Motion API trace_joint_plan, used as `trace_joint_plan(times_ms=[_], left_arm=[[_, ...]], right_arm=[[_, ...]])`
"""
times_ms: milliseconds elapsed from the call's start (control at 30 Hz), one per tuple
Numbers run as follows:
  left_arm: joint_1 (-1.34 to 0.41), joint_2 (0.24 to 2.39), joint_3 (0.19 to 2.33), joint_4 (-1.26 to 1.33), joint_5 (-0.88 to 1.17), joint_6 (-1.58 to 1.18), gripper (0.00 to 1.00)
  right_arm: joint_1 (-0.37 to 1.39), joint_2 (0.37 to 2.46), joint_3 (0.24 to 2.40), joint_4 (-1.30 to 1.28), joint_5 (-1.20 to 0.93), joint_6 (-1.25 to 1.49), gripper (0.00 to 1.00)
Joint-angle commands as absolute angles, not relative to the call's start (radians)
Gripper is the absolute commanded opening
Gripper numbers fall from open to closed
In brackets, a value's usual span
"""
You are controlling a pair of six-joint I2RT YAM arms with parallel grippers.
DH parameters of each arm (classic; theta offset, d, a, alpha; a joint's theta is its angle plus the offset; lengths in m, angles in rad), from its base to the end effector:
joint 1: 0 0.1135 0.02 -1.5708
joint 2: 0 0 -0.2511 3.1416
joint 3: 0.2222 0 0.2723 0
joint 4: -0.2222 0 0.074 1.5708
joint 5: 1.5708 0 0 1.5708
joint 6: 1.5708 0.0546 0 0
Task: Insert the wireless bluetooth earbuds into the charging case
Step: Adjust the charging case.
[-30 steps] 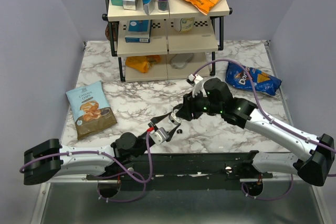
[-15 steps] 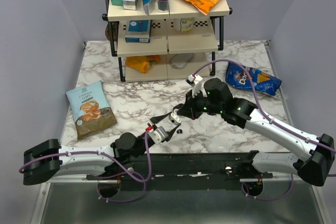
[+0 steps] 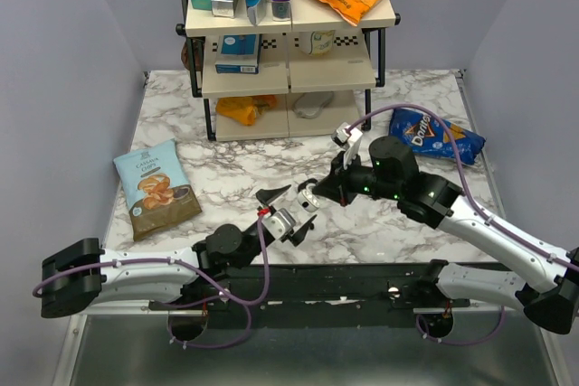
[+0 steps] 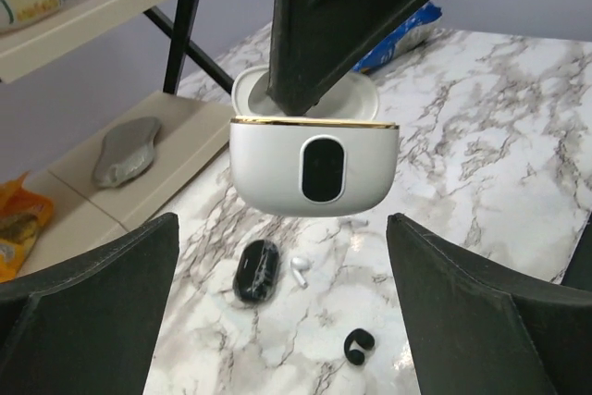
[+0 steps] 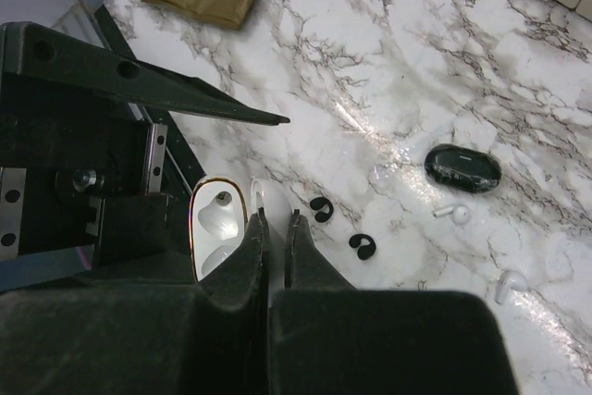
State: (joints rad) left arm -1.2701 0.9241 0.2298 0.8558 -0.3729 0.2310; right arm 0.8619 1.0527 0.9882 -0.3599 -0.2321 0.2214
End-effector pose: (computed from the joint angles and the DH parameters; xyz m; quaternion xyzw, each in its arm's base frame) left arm 0.0884 -0.2180 0.2101 0.3309 0.5618 -0.2675 0.7095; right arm 0.1730 0.2210 0.3221 -0.3223 0.7723 0.3611 0.4114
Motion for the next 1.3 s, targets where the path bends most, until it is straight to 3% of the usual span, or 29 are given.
trace_joint_plan(times_ms=[0, 200, 400, 567, 700, 1100, 1267], left_arm=[[-1.27, 0.924, 0.256, 0.812, -0.458, 0.184, 0.99], [-1.253, 0.816, 0.331, 0.574, -0.356, 0.057, 0.99], [-1.117, 0.667, 0.377, 0.393, 0.151, -0.11, 0.99], [-0.948, 0.707, 0.429, 0.382, 0.53, -0.225, 0.98], [-0.876, 0.802, 0.52, 0.356, 0.756, -0.241, 0.84], [-0.821, 0.943, 0.558, 0.492, 0.821, -0.328, 0.62], [-0.822, 0.953, 0.551, 0.525, 0.816, -0.341, 0.58]], right_arm=[[0.862, 1.046, 1.019, -0.397, -0.225, 0.19, 0.01], [0.873, 1.005, 1.032, -0.402, -0.148, 0.097, 0.01], [0.914, 0.934, 0.965, -0.313, -0.149, -0.067, 0.01], [0.917, 0.922, 1.015, -0.365, -0.235, -0.13, 0.01], [0.928, 0.942, 1.063, -0.416, -0.316, -0.15, 0.01], [0.957, 0.953, 1.051, -0.433, -0.31, -0.146, 0.01], [0.96, 0.956, 1.046, -0.431, -0.304, -0.144, 0.01]])
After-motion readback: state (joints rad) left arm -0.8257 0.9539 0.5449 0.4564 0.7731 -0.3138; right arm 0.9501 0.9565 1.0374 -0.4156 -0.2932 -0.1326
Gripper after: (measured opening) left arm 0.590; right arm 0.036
